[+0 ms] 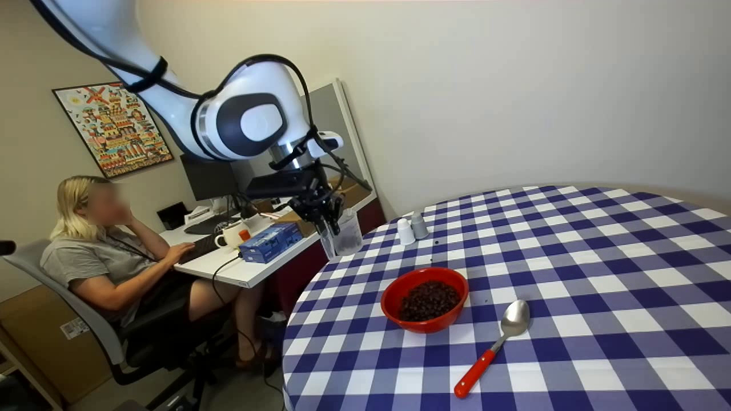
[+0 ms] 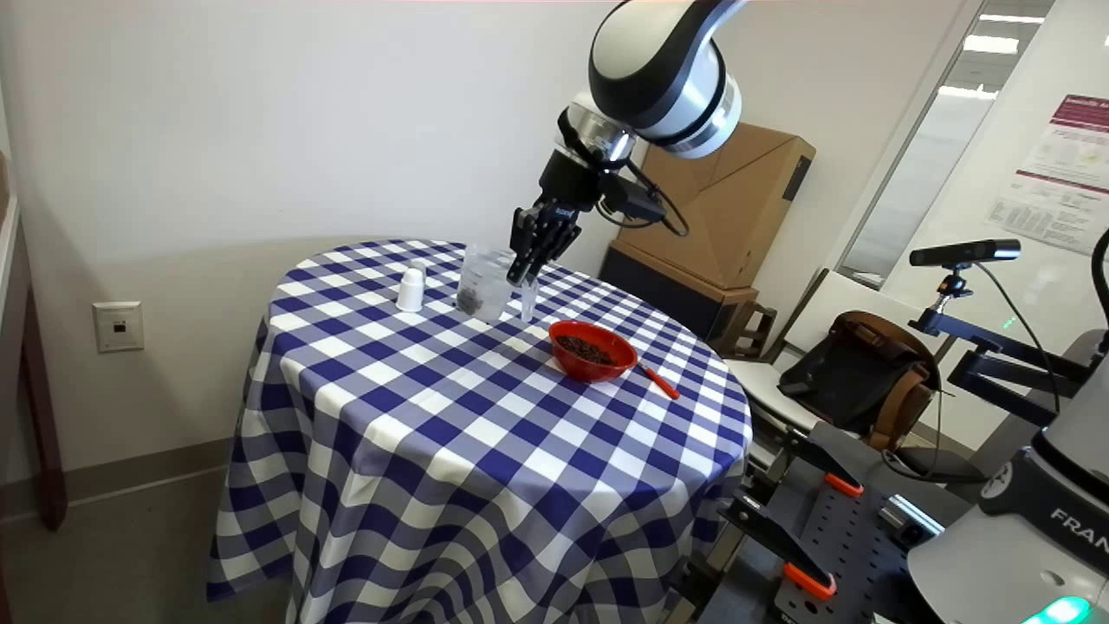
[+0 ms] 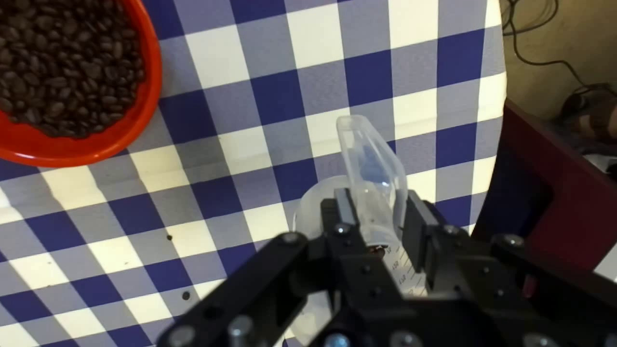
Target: Pour some of the contents from the jug into the bowl
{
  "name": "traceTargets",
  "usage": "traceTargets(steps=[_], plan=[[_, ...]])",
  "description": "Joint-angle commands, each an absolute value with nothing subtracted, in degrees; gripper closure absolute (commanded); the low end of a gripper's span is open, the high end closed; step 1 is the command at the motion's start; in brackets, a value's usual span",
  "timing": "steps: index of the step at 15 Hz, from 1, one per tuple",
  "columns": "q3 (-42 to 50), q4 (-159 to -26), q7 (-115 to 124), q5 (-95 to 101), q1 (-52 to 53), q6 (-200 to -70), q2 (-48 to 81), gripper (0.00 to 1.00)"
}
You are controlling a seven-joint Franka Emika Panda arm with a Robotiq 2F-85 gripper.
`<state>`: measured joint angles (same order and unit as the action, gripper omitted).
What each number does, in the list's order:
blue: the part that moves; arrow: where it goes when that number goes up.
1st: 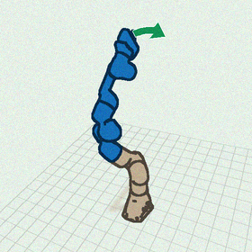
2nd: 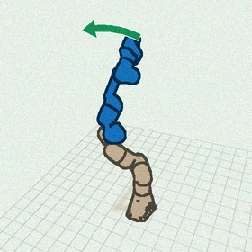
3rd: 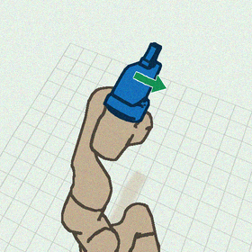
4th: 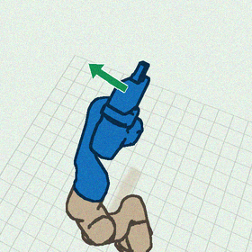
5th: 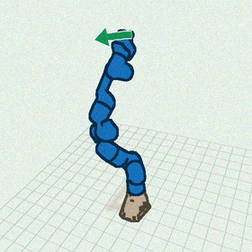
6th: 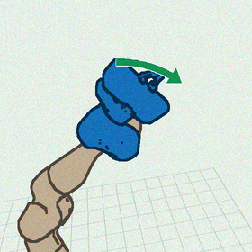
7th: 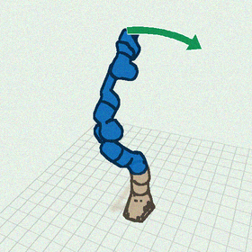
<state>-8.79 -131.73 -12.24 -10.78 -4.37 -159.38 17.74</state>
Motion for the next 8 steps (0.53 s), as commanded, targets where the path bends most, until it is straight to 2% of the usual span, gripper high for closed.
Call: traceTargets(steps=[1, 8], plan=[[-14.3, -131.8, -22.1, -18.7, -9.8, -164.6, 21.7, 0.9], [-15.9, -131.7, -25.4, -16.8, -14.0, -164.6, 25.1, 0.9]])
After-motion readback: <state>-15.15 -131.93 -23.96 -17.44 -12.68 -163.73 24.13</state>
